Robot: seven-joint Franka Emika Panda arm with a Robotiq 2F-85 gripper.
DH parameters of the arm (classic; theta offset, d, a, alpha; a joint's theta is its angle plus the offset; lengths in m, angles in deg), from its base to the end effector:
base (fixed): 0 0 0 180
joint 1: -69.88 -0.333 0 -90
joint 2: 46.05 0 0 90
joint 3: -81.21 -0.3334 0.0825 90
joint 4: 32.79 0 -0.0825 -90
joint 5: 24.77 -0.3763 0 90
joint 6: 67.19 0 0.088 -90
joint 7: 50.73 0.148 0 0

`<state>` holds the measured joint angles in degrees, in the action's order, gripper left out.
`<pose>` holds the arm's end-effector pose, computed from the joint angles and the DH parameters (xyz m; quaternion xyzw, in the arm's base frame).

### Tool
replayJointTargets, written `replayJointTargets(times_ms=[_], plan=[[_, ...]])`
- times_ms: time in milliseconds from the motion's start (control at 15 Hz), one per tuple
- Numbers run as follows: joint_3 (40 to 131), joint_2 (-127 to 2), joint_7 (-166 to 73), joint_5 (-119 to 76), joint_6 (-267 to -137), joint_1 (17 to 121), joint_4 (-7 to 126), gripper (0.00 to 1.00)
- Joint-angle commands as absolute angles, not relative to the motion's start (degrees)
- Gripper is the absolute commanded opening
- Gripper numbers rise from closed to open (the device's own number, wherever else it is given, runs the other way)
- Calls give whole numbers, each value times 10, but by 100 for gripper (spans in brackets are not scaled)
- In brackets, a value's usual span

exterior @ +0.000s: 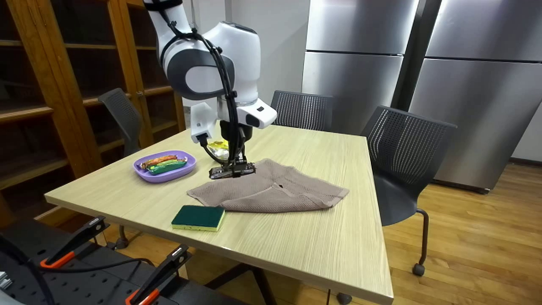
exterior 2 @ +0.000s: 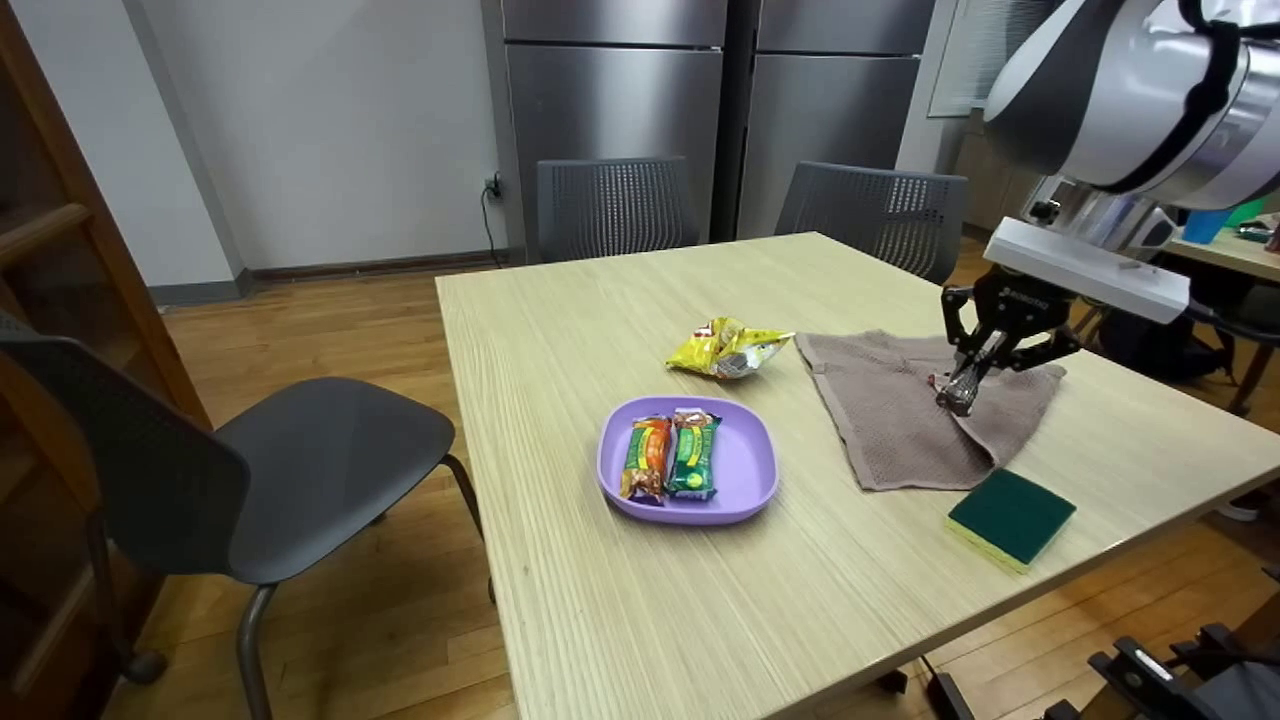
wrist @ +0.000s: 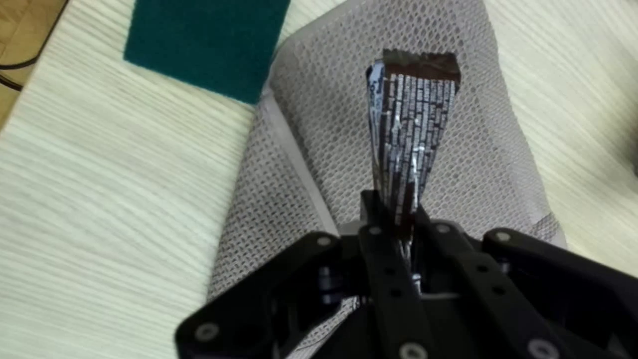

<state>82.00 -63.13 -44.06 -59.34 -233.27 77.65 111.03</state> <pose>0.4611 -0.0984 0.1567 -0.9080 0.4084 -0.0451 0.0818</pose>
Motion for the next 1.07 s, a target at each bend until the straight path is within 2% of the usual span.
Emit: replayJointTargets(times_ms=[0, 533, 1000], plan=[[798, -607, -441, -596, -2351, 752, 1132, 3], [764, -635, -427, -588, -2373, 676, 1115, 3], [770, -671, -423, -579, -2375, 608, 1083, 3]])
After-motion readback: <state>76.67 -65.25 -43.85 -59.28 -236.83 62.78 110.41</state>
